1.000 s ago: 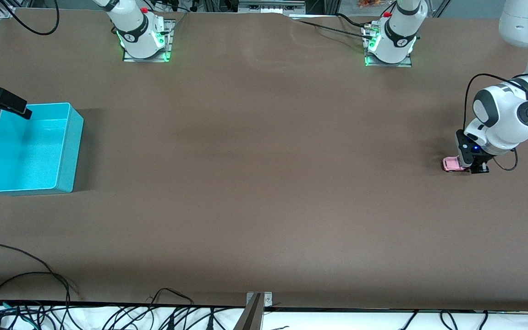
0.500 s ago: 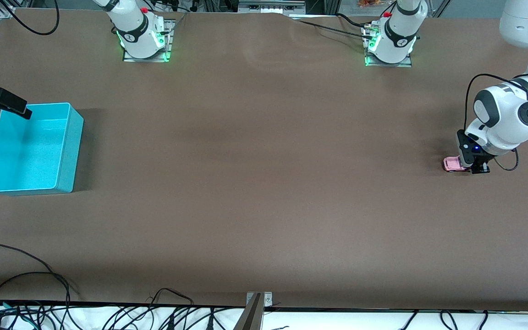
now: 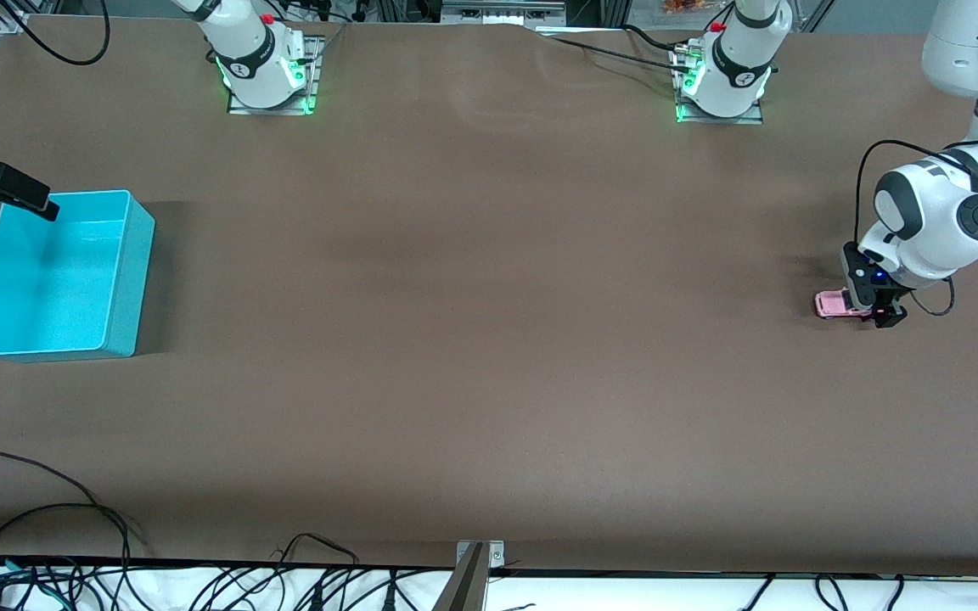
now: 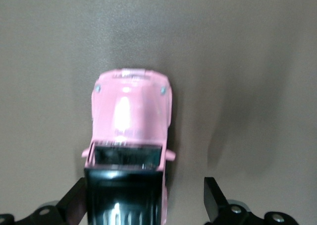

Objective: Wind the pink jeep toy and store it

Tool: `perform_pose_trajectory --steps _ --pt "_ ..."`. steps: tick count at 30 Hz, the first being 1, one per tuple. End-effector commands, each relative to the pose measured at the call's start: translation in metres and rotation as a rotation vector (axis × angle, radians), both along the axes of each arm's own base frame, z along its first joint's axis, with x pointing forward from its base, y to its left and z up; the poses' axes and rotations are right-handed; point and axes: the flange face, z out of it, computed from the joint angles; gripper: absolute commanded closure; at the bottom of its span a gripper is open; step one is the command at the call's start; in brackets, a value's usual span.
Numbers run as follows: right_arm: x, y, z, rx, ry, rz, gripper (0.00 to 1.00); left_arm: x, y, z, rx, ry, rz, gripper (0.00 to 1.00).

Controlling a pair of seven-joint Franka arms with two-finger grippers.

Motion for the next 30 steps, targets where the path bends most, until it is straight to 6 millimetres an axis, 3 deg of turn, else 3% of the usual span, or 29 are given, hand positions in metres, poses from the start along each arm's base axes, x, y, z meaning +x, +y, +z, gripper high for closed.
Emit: perform_pose_trajectory --steps 1,22,30 --pt "-0.003 -0.001 0.008 0.016 -0.002 0.005 0.0 0.014 0.003 0.018 -0.023 0.02 -0.007 0.0" --pt "-0.003 -0.001 0.008 0.016 -0.002 0.005 0.0 0.029 0.003 0.033 -0.028 0.023 -0.011 0.0" --pt "-0.003 -0.001 0.008 0.016 -0.002 0.005 0.0 0.038 0.002 0.056 -0.021 -0.025 0.001 0.0"
